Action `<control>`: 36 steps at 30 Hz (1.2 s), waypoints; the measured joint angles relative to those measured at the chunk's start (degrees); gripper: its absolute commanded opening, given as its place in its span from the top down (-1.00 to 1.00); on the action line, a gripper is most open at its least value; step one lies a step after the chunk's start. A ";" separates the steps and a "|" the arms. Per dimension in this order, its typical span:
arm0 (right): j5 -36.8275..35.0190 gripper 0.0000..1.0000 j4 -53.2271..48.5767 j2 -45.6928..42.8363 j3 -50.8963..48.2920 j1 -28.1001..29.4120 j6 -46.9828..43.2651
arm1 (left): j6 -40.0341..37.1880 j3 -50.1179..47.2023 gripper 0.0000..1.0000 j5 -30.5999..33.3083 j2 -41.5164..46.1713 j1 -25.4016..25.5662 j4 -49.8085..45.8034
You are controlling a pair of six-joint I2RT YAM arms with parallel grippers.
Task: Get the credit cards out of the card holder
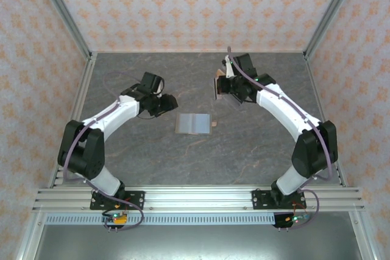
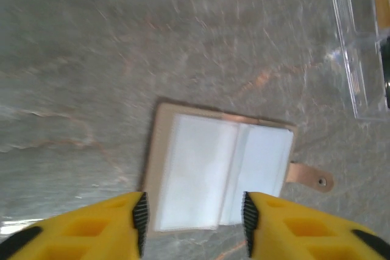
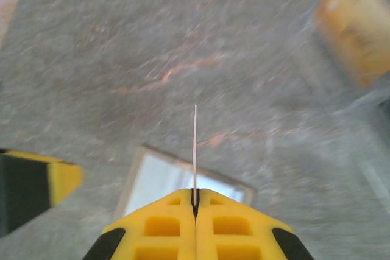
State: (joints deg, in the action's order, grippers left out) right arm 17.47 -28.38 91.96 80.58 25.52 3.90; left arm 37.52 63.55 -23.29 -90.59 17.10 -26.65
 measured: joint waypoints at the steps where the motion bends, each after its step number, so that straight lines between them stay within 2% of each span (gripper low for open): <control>1: -2.36 1.00 -0.37 0.00 1.09 -0.13 -1.99 | -0.13 -0.66 -0.25 0.92 1.07 -0.68 -0.15; 6: -8.72 1.00 -3.61 3.15 9.38 -1.81 -11.85 | -0.28 -4.31 -0.60 3.76 4.92 -1.73 -0.66; 13: -9.35 1.00 -9.35 15.50 24.79 -6.34 -24.50 | -1.64 -5.92 -0.98 6.43 6.47 -1.73 -1.44; 18: -9.20 1.00 -14.36 25.79 35.15 -8.35 -31.12 | -2.51 -6.51 -1.00 7.56 9.05 -1.73 -1.70; 23: -6.60 1.00 -18.16 33.05 42.91 -10.99 -33.57 | -3.10 -6.62 -1.00 8.13 10.21 -1.73 -2.29; 36: -3.48 1.00 -21.62 36.11 48.28 -12.20 -37.07 | -3.13 -6.67 -1.00 8.79 10.19 -1.73 -2.78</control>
State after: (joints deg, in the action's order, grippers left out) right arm 14.00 -50.00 128.07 128.86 13.32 -33.17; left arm 34.39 56.88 -14.50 -80.40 15.38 -29.43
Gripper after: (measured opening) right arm 0.044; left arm 0.997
